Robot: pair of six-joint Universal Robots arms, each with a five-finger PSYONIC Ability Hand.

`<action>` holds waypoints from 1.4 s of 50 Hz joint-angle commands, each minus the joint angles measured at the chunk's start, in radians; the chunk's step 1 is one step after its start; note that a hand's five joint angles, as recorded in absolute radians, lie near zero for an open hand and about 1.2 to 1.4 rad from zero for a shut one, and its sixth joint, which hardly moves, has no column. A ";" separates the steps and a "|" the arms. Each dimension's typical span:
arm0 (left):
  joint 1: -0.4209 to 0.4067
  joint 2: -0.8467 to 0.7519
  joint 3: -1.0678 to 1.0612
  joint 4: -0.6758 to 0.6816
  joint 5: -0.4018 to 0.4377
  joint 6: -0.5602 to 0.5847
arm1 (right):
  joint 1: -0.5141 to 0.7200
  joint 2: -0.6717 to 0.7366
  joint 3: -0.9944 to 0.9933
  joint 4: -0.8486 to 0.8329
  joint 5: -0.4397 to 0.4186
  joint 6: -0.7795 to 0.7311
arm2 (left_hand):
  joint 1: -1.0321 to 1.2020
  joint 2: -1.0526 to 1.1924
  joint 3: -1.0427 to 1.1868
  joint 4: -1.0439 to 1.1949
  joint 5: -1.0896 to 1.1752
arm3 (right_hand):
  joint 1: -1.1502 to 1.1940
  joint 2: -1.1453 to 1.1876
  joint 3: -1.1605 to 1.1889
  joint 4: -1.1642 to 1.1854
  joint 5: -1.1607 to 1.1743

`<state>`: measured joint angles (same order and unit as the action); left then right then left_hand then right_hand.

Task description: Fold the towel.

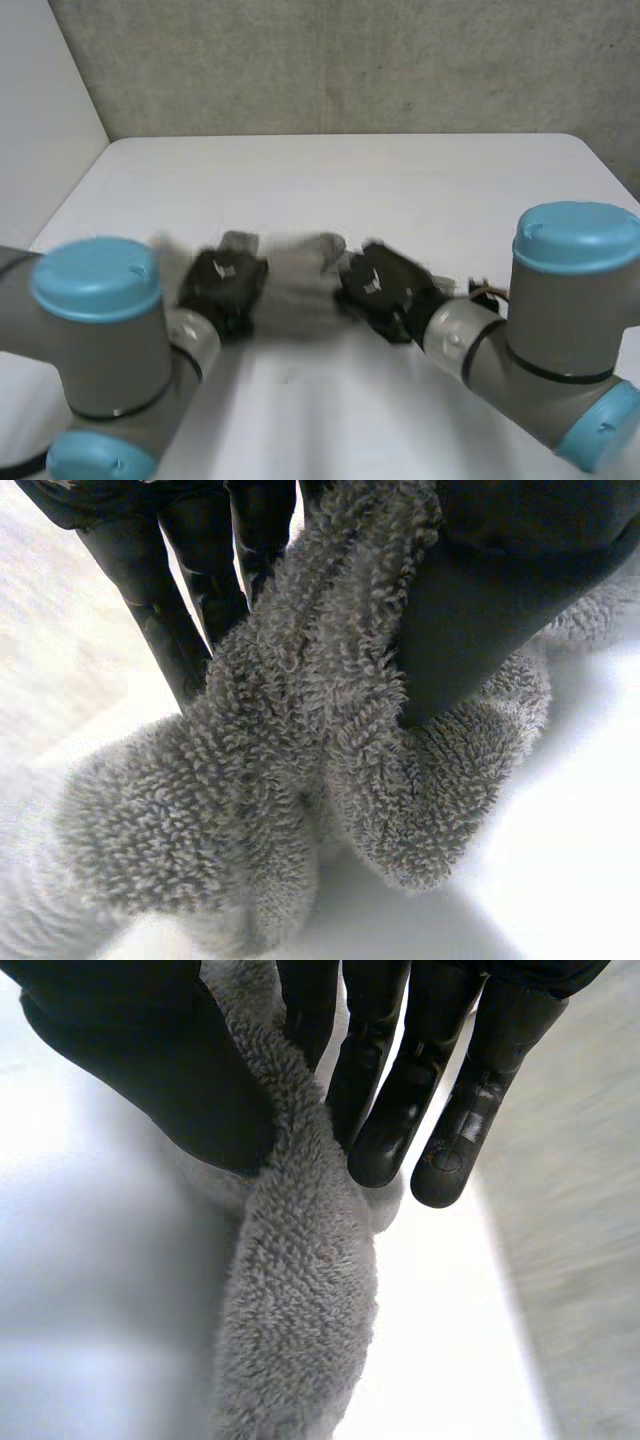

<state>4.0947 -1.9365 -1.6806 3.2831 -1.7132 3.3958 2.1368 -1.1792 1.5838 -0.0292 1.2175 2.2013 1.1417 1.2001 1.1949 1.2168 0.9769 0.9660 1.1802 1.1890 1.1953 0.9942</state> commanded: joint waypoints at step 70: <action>0.219 0.350 0.093 -0.398 0.211 0.014 | -0.181 0.199 -0.337 0.428 -0.062 0.628 | 0.255 0.196 0.201 0.180 0.245 | -0.772 -0.987 -0.995 -1.002 -0.975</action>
<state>4.3250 -1.7039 -1.5614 2.8866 -1.5032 3.4050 1.9306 -1.0092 1.2720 0.2672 1.1628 2.7123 1.1614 1.2143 1.2111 1.2134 1.0200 0.2261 0.2542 0.2228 0.2330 0.0648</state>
